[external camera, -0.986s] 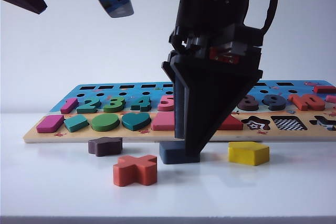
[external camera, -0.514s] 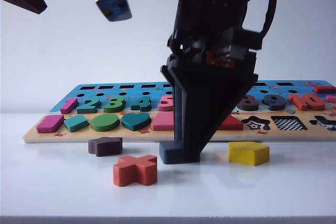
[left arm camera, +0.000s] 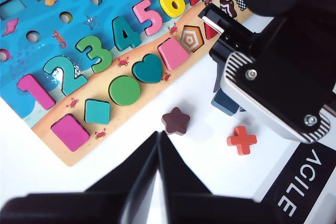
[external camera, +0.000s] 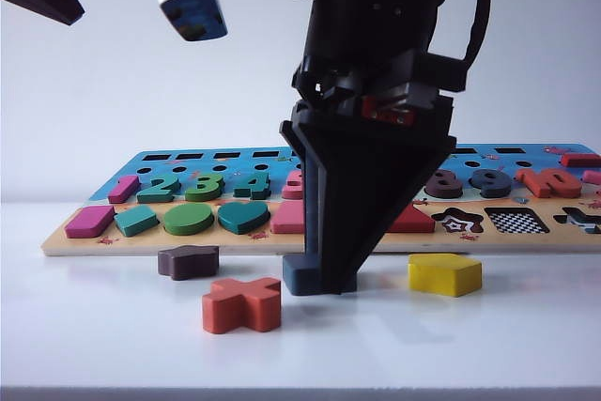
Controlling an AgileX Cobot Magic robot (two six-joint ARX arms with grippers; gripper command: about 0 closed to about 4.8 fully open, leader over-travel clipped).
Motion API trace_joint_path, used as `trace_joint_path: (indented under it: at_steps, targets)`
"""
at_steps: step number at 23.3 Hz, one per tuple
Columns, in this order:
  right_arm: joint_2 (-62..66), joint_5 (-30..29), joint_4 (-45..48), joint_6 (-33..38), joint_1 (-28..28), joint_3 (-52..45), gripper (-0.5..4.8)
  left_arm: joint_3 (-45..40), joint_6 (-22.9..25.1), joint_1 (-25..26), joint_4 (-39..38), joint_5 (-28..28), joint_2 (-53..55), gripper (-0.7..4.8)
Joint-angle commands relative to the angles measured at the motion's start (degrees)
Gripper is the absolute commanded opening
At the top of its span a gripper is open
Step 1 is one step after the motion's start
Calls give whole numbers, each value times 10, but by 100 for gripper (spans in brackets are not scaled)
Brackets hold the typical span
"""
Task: Insert the cube into the slot.
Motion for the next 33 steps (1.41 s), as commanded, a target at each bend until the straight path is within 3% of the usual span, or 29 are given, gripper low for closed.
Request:
trace_joint_path:
  at_steps: [1,12,21,29,33]
  targets:
    - [0,-2,6,1,1,1,222,2,3,0,7,1,1,10]
    - [-7,13,9,27,-2,3,147,2,3,0,8,1,1,10]
    - [-71,59,7,213,-23,32,125,2,3,0,8,1,1,10]
    - [-185,84,-22,501,-69,56,124,2,3,0,10,1,1,10]
    - [-234,102,-35,546,-90,56,124,2,3,0,10,1,1,10]
